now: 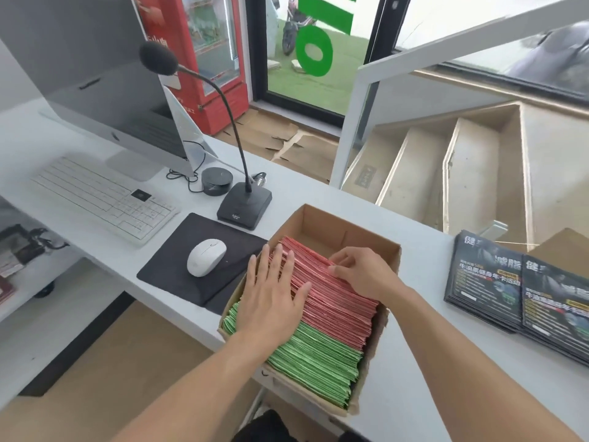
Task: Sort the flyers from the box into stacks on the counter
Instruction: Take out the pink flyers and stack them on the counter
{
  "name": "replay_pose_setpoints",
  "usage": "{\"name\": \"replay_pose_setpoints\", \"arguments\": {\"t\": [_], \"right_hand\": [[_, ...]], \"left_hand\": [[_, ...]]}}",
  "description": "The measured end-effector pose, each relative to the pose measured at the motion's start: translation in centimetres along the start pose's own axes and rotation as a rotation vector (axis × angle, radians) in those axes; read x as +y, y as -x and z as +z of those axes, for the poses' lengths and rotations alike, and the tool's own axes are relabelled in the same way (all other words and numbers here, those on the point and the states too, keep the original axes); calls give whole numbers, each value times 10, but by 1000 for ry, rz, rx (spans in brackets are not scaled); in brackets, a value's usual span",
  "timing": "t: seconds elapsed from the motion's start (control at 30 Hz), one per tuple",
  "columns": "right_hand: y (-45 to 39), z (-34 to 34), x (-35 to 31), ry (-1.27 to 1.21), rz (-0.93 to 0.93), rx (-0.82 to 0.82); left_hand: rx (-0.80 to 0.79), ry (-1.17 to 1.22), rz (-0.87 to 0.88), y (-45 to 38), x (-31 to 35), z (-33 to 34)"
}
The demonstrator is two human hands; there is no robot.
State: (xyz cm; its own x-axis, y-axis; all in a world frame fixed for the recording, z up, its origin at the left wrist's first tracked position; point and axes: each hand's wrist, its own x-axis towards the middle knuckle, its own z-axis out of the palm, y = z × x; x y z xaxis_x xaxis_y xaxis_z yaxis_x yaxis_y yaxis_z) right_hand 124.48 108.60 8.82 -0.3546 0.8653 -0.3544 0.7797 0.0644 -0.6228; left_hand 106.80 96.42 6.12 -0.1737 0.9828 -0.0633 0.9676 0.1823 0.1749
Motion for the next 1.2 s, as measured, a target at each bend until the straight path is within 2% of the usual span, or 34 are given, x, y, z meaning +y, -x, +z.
{"name": "replay_pose_setpoints", "arguments": {"t": [0.13,0.33,0.47,0.67,0.77,1.0,1.2], "right_hand": [[2,-1,-6,27,17,83],[9,4,-19,325,34,157],[13,9,-17,311,58,215],[11,11,-16,78,45,141],[11,8,-12,50,40,105],[7,3,-21,186,23,43],[5,3,-31,413,12,76]], "left_hand": [[-7,7,10,0,-1,-1],[-11,-8,36,1,-2,-4],[-18,-8,46,2,-2,-6],[-28,-25,57,1,-4,-6],[-33,-23,68,2,-4,-6],[-51,-30,70,2,-3,-10],[-46,-20,73,0,-4,-8]]}}
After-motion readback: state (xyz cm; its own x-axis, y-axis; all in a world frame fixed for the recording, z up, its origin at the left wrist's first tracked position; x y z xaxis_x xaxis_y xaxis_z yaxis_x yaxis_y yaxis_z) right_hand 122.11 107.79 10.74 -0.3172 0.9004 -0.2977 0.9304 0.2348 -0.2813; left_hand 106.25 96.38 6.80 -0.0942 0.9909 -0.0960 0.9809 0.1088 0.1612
